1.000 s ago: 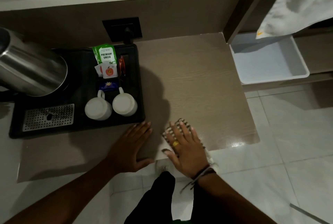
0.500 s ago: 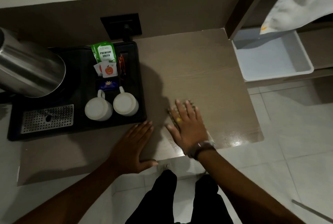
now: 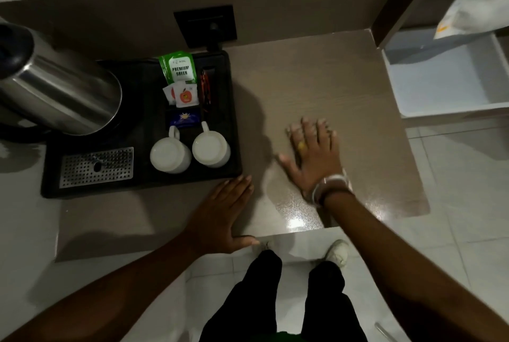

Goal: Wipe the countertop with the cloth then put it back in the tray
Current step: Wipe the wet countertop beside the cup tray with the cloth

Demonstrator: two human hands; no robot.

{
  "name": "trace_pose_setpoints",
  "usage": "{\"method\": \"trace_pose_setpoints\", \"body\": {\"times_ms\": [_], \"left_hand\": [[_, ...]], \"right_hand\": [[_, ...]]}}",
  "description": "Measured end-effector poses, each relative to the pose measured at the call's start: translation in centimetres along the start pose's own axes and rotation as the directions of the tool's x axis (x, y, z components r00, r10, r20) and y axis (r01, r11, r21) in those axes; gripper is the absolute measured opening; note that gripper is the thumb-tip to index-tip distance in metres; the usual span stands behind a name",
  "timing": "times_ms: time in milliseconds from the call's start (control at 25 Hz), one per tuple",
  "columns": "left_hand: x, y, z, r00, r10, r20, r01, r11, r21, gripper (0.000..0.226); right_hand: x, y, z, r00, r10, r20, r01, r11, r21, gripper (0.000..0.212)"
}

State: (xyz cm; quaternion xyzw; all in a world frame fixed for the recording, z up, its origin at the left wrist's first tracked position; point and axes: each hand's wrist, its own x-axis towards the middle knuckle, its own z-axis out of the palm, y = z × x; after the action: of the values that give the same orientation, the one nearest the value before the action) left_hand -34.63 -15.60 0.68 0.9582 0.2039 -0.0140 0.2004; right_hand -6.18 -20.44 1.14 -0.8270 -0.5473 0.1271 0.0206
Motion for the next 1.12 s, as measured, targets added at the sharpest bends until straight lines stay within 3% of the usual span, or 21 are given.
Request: {"method": "trace_pose_setpoints", "body": {"times_ms": [80,160,280,360,480,560,640,760,840,960,1040,1120], "left_hand": [[0.0,0.0,0.2,1.000,-0.002,-0.011,0.002,1.000,0.015,0.112],[-0.2,0.1,0.4,1.000,0.002,-0.024,-0.001,1.000,0.020,0.110],[-0.2,0.2,0.4,1.000,0.024,-0.016,-0.023,0.999,0.041,0.102],[-0.1,0.2,0.3,1.000,0.015,-0.007,-0.015,0.999,0.029,0.097],[0.3,0.3,0.1,1.000,0.022,-0.008,-0.021,0.999,0.038,0.091],[0.3,0.3,0.1,0.999,0.032,-0.019,-0.031,0.999,0.044,0.089],[0.3,0.2,0.1,0.999,0.043,-0.026,-0.042,0.998,0.056,0.086],[0.0,0.0,0.4,0.998,0.066,-0.017,-0.065,0.995,0.077,0.081],[-0.2,0.0,0.5,0.998,0.061,-0.001,-0.061,0.995,0.078,0.080],[0.0,0.2,0.7,0.998,0.058,0.014,-0.059,0.993,0.101,0.080],[0.1,0.2,0.7,0.998,0.065,0.019,-0.067,0.990,0.121,0.080],[0.3,0.1,0.7,0.997,0.074,0.002,-0.074,0.990,0.118,0.080]], "right_hand": [[-5.8,1.7,0.9,0.997,-0.073,0.020,0.074,0.996,-0.047,0.075],[-7.7,5.6,0.1,0.998,0.056,0.023,-0.055,0.997,-0.048,0.075],[-1.7,8.9,-2.1,0.950,0.311,-0.017,-0.310,0.950,0.018,0.083],[4.0,7.6,-3.0,0.934,0.355,-0.049,-0.348,0.930,0.121,0.088],[7.0,2.4,-2.5,0.985,0.167,-0.037,-0.163,0.983,0.090,0.081],[2.9,-1.1,-0.8,1.000,-0.028,0.009,0.028,1.000,-0.004,0.076],[-3.2,-1.9,0.9,0.991,-0.128,0.047,0.131,0.990,-0.044,0.073],[-5.8,2.3,0.9,0.997,-0.059,0.054,0.061,0.998,-0.027,0.067],[-2.9,5.6,-0.5,0.995,0.100,-0.016,-0.101,0.995,-0.011,0.066],[4.9,7.0,-2.4,0.942,0.322,-0.094,-0.309,0.942,0.128,0.081],[8.2,5.1,-2.8,0.942,0.320,-0.097,-0.304,0.940,0.154,0.082],[7.2,1.9,-2.0,0.987,0.146,-0.064,-0.140,0.986,0.085,0.075]]}}
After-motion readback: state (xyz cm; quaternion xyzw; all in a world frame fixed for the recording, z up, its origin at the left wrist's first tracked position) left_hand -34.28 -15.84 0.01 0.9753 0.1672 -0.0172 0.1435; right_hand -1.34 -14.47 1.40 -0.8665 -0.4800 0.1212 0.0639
